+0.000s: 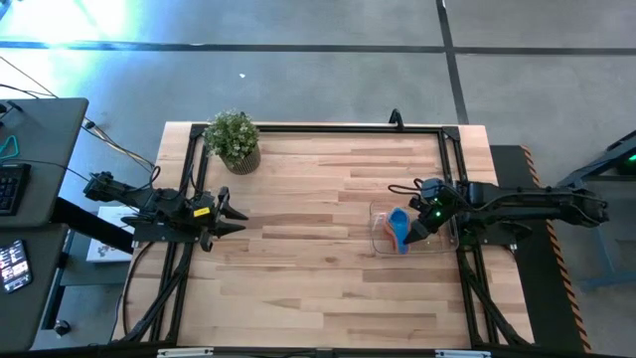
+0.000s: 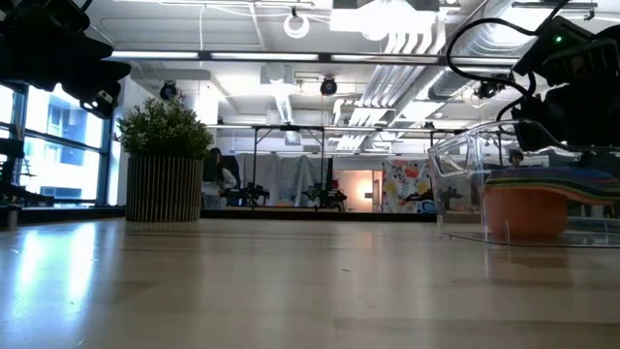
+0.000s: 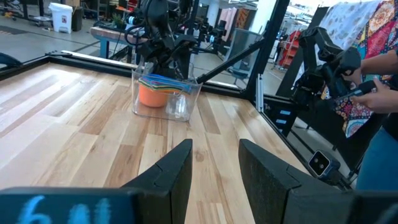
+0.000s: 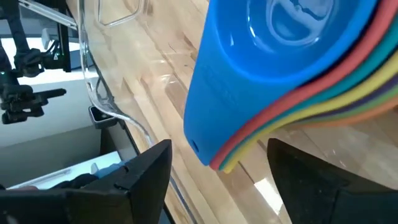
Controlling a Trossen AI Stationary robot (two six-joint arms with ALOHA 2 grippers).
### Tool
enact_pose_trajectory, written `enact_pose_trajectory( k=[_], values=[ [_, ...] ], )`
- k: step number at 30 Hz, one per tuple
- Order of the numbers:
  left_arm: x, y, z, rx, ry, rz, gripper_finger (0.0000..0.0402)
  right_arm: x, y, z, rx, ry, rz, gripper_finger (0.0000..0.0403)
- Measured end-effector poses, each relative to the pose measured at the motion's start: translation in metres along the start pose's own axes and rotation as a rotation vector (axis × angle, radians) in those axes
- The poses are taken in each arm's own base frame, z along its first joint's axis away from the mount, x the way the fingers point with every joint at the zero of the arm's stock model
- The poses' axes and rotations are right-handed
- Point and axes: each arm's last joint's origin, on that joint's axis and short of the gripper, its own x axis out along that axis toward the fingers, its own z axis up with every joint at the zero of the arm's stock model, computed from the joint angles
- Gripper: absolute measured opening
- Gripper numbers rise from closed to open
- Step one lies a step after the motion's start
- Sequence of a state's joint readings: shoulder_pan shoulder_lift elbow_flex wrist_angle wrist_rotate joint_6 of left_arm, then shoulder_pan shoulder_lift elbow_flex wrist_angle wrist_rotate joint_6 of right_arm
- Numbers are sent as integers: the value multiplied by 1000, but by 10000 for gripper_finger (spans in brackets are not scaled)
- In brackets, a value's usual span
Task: Nest measuring cups in basket
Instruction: Put the stacked measuring cups into the transparent bin, then return to Home Position
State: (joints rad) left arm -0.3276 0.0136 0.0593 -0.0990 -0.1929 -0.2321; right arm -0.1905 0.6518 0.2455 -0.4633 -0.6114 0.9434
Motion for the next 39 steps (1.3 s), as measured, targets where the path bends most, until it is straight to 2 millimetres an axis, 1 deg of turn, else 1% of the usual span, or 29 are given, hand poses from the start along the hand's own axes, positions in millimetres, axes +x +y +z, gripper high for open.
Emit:
enact_pose_trajectory(
  k=[10,12,15,18,20,24,27,30,34,39],
  values=[
    [0,0,0,0,0,0,122,-12,4,-8,20,-45,65,257],
    [0,0,0,0,0,0,122,-16,7,-8,6,-61,87,257],
    [0,0,0,0,0,0,122,-27,20,-7,-50,-128,122,257],
    [0,0,0,0,0,0,122,-40,36,-4,-166,-250,127,257],
    [0,0,0,0,0,0,122,-50,47,0,-270,-372,105,257],
    [0,0,0,0,0,0,122,-66,68,8,-545,-652,56,257],
    [0,0,0,0,0,0,122,-73,77,11,-733,-773,41,257],
    [0,0,0,0,0,0,122,-76,77,9,-836,-798,4,257],
    [0,0,0,0,0,0,122,-82,73,1,-889,-824,-22,257],
    [0,0,0,0,0,0,122,-95,69,-10,-955,-922,-53,257]
  ],
)
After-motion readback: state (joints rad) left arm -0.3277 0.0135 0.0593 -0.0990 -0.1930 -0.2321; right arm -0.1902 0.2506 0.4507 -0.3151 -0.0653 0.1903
